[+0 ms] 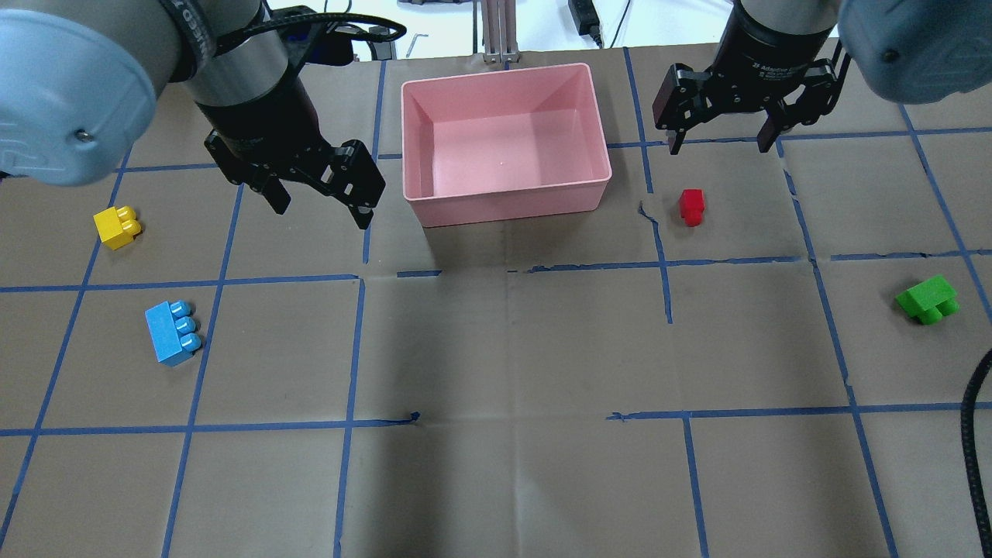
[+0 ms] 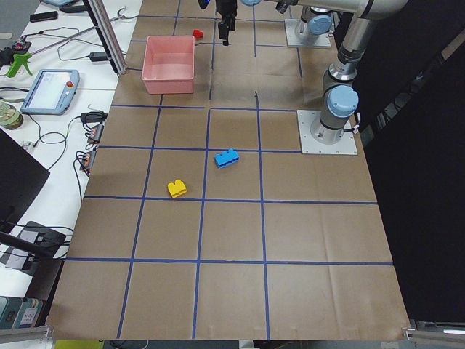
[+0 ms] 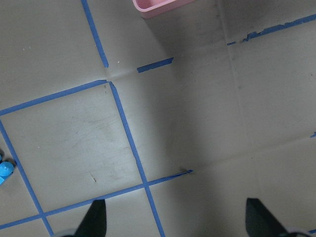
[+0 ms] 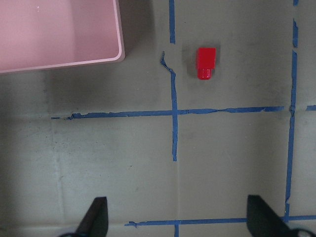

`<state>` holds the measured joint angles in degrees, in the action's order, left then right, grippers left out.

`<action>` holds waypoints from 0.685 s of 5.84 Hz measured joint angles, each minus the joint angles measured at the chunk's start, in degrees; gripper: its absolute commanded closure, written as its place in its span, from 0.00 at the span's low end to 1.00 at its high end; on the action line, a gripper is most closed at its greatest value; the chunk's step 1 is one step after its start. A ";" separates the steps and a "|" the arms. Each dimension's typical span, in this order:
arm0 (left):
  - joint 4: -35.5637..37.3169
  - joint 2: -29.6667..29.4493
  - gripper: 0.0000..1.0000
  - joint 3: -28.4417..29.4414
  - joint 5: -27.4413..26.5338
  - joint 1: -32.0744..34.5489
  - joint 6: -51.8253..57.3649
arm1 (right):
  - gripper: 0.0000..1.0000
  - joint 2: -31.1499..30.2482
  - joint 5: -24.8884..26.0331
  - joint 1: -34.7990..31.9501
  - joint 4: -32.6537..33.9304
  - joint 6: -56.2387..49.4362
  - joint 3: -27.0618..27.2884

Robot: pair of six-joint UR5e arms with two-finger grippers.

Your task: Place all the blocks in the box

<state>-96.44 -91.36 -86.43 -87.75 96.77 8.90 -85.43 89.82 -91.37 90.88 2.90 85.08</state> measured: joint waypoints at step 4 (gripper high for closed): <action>5.30 0.15 0.00 -1.14 0.63 -5.40 -2.28 | 0.00 0.00 0.00 0.00 0.00 0.00 0.00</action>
<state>-91.14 -91.21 -87.57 -87.12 91.38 6.62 -85.43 89.82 -91.37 90.88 2.90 85.08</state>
